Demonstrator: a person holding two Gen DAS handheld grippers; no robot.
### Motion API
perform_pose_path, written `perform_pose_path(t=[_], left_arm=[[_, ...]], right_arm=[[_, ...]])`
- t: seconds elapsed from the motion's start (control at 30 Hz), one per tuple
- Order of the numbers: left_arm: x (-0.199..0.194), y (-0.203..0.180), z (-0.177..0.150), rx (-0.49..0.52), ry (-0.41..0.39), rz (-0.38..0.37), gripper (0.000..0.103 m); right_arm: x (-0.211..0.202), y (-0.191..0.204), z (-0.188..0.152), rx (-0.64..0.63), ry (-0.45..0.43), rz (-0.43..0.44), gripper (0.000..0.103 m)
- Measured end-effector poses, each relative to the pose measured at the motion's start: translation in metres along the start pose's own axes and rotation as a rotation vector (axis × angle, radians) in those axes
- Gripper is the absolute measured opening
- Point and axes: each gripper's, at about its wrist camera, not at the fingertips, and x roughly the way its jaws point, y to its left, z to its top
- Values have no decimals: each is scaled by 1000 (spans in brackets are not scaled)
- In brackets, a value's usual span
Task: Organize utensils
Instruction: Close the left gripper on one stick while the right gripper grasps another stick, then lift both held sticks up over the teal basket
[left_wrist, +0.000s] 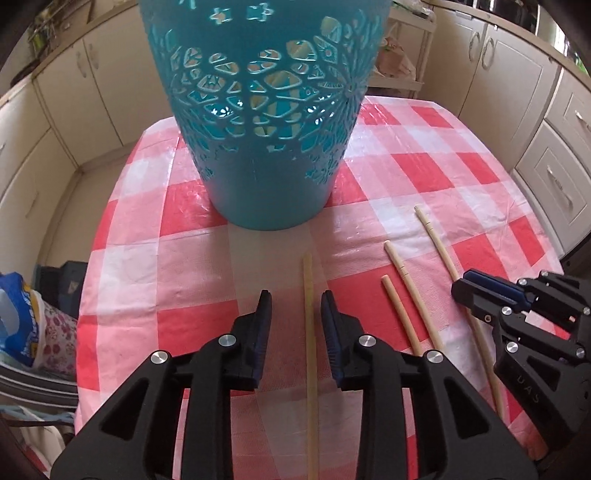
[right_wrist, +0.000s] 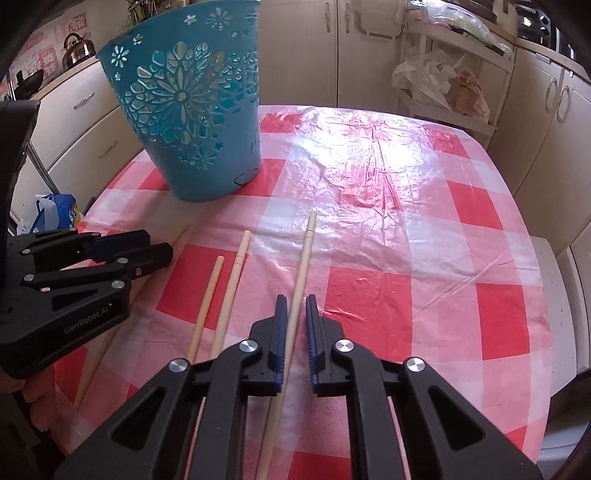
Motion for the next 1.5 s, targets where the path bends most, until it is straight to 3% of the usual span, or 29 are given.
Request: perform_pose_path(t=[0.1,0.13,0.17,0.4,0.63,0.87,0.93,1.0,1.1,1.23,1.37,1.5], left_arm=[[-1,-4,-2,24,-14,23,24],[-2,-5,-3,29,-21,12,18],[-2,-6,-4,35,-23,4,5],[-19,1,-14,19,-36,-36,5],[-15,10,-20,-5,3,-55,5],[-9,0,-17,39,-2,-19,6],[-9,0,-17,43,-5,-32,5],[-14,4,-17,21,-13,-62,5],[-40,18,-16,-31,-96,-134,5],[-102,44,-5,-96,-320,-229,5],[-154,68,20,-161,-526,-292,5],[-186,79,50,-191,-669,-303,5]], right_arm=[[5,8,6,-44,11,-16,12],[6,10,8,-48,13,-16,10],[7,10,8,-47,17,-8,8],[-7,0,-4,69,47,113,6],[-8,6,-9,10,88,82,6],[-5,15,-6,-69,79,48,6],[-6,13,-7,-47,70,55,6],[-10,2,-9,61,59,136,6],[-30,-16,-10,250,-39,327,6],[-66,-30,1,405,-206,502,6],[-104,-24,30,417,-382,537,6],[-131,-13,68,393,-544,507,6]])
